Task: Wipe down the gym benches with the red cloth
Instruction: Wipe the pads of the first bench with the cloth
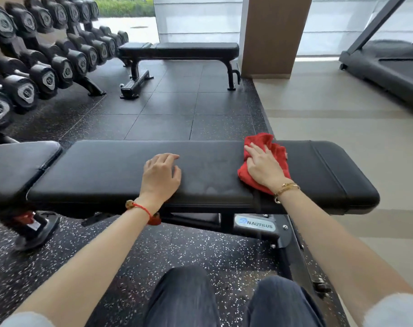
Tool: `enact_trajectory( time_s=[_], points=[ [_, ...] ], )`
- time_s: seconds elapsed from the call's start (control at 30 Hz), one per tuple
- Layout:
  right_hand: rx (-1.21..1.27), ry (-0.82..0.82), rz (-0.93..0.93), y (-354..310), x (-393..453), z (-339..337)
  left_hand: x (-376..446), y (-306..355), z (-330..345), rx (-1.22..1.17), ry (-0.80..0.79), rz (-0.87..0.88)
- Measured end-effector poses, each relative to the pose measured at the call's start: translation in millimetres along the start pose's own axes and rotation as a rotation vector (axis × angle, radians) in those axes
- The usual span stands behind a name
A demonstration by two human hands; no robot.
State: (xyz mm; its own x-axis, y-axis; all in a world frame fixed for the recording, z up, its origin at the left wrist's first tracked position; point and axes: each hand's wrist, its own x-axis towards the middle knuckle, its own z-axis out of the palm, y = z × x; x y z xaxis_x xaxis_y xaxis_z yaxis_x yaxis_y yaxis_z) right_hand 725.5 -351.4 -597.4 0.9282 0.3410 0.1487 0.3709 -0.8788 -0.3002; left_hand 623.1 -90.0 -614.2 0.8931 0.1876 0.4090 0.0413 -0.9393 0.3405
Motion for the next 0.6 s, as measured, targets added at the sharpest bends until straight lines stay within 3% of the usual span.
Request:
enact_trajectory(
  time_s=[0.17, 0.27, 0.37, 0.47, 0.6],
  points=[
    [-0.106, -0.016, -0.266, -89.0, -7.9, 35.7, -0.9, -46.3, -5.5, 0.058, -0.034, -0.024],
    [-0.012, -0.013, -0.301, -112.6, -35.9, 42.3, -1.2, -47.8, -2.4, 0.038, -0.048, -0.026],
    [0.079, -0.022, -0.237, -91.2, -53.3, 35.2, -2.7, -47.8, -2.2, 0.005, -0.052, -0.046],
    [0.083, 0.007, -0.051, -59.5, -36.3, 25.1, -5.7, -45.7, -4.3, 0.009, -0.075, -0.069],
    [0.051, -0.006, 0.102, -69.6, 8.7, 28.2, -5.1, -41.9, -7.9, 0.024, -0.093, -0.072]
  ],
)
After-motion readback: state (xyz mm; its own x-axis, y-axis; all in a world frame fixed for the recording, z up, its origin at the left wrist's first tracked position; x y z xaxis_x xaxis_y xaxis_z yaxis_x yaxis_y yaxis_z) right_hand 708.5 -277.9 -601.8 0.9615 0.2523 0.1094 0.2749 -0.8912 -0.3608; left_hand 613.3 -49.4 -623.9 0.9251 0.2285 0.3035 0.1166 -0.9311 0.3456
